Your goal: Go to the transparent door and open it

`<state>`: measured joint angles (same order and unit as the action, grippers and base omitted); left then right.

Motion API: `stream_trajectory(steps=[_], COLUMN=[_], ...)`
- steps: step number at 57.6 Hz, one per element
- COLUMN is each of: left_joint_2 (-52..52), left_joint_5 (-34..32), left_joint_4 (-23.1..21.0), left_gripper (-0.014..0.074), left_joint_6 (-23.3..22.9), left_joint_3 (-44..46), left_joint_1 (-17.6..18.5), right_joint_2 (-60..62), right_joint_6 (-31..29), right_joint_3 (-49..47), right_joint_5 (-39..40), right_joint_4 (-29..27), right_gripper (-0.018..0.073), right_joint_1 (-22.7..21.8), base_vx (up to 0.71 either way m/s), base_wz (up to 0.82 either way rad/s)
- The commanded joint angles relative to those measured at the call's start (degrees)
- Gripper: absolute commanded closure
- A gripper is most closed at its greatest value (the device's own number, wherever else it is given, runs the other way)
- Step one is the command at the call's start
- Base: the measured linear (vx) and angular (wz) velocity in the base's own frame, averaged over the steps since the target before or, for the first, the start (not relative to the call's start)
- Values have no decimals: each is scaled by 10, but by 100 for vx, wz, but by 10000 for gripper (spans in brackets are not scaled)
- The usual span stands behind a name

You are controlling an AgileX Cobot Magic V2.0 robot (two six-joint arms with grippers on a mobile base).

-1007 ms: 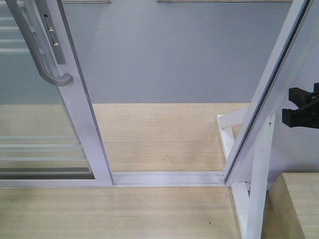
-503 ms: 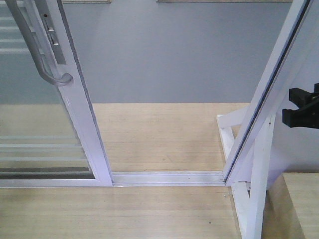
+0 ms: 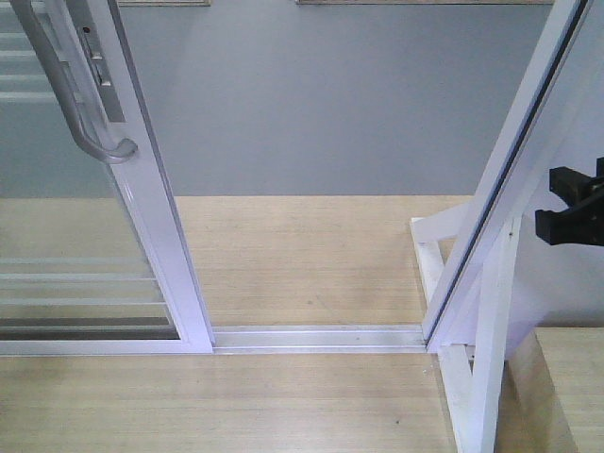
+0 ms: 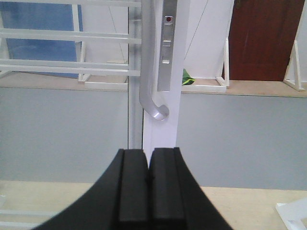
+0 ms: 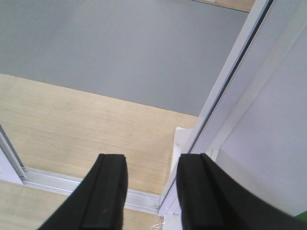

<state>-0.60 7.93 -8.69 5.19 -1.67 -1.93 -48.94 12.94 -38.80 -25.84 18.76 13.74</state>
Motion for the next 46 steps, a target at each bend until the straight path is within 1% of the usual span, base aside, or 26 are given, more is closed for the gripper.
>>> stream_trajectory(steps=[1, 8, 11, 19, 22, 25, 31, 36, 40, 43, 46], left_joint_2=[-9, -9, -9, -9, -9, -9, -9, -9, -9, -9, -8], left_joint_5=[-43, -43, -43, -43, -43, -43, -43, -43, -43, -43, -43], left_joint_4=[-2, -2, -2, -2, -2, -2, -2, -2, -2, -2, -2], left_gripper=[603, 603, 603, 603, 603, 603, 603, 603, 603, 603, 603], left_joint_6=[-1, -1, -1, -1, -1, -1, -1, -1, -1, -1, -1], left_joint_3=[-10, -10, -10, -10, -10, -10, -10, -10, -10, -10, -10], left_joint_1=[3, 3, 3, 3, 3, 3, 3, 3, 3, 3, 3], right_joint_2=[24, 91, 129, 234, 277, 313, 386, 435, 470, 495, 506], right_joint_6=[-2, -2, -2, -7, -17, -40, -112, -166, -163, -160, -160], right_joint_3=[6, 87, 127, 220, 255, 285, 342, 382, 410, 408, 408], right_joint_5=[49, 103, 139, 214, 232, 244, 258, 258, 271, 234, 227], right_joint_4=[11, -72, -91, -92, -93, -101, -141, -170, -180, -179, -172], right_gripper=[252, 316, 353, 473, 529, 576, 571, 571, 571, 569, 568], right_joint_1=[-10, -62, -86, -135, -149, -161, -179, -179, -179, -179, -179], base_vx=[0, 0, 0, 0, 0, 0, 0, 0, 0, 0, 0], base_wz=[0, 0, 0, 0, 0, 0, 0, 0, 0, 0, 0])
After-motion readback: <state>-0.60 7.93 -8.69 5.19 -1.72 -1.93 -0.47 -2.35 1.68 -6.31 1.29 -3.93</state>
